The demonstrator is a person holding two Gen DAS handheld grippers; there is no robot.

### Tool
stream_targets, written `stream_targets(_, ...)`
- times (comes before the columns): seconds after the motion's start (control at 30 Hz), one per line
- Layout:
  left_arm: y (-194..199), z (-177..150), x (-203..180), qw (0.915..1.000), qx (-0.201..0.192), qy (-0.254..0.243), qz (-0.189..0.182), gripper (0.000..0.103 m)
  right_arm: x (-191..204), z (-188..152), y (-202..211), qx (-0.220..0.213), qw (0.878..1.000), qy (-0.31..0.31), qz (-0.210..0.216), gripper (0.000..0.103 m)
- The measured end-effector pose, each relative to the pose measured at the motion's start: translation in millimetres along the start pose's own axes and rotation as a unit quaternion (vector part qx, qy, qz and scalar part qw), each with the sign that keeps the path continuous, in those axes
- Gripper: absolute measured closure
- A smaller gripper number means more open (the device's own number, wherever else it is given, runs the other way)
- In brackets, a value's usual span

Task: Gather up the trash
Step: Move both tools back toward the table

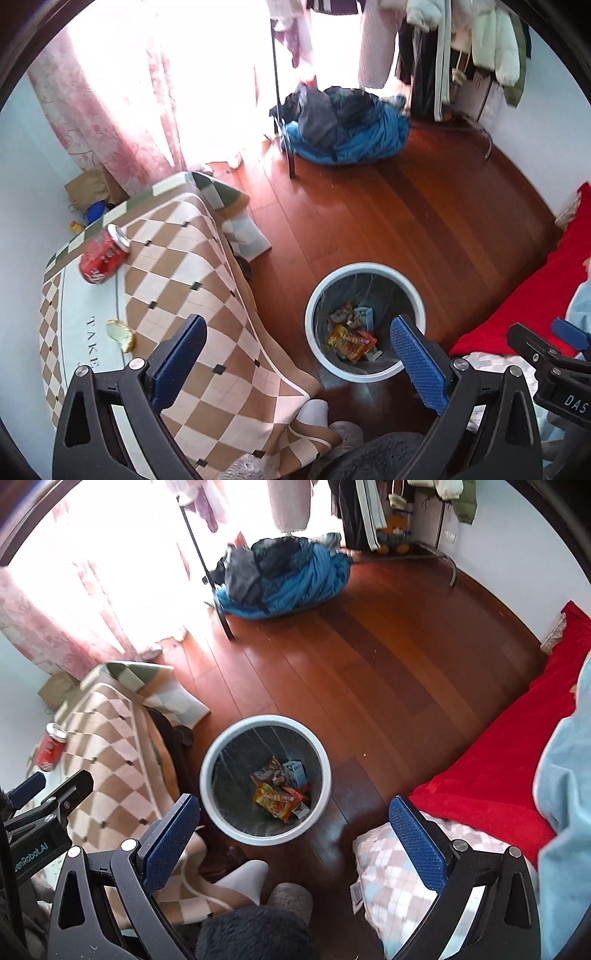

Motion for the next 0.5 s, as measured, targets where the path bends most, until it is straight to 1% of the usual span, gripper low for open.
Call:
stream_targets(0.1,21,3,11,0.9998,-0.016,0.012,-0.001,0.001,6,-2,24,-0.015,1.0,-0.001,0.008,0.0)
stream_targets(0.23,44,3,39,0.9988,-0.027,0.039,0.014,0.001,25,-2,55,-0.024,0.999,-0.01,0.041,0.0)
stream_targets(0.3,54,3,67,0.9968,-0.036,0.066,0.028,0.001,41,-1,66,-0.019,0.998,-0.007,0.058,0.0)
stream_targets(0.33,56,2,77,0.9959,-0.039,0.075,0.033,0.001,54,0,71,-0.016,0.997,0.001,0.073,0.0)
stream_targets(0.37,59,-1,96,0.9942,-0.04,0.09,0.043,0.001,66,1,73,-0.013,0.997,0.011,0.082,0.0)
stream_targets(0.43,60,-9,132,0.9905,-0.04,0.116,0.063,0.001,102,3,76,-0.006,0.995,0.041,0.092,0.0)
stream_targets(0.5,55,-25,178,0.9845,-0.029,0.144,0.096,0.001,144,5,77,-0.001,0.992,0.075,0.102,0.0)
Point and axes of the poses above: each gripper's, at about its wrist camera, not at the fingertips, and y roughly against the way its jaws point, x to its left, z to its top, the point moved 9 cm from there along -y, roughly the way its jaws point, and after that the axes turned 5 degrees about -y, right-handed, at the moved point
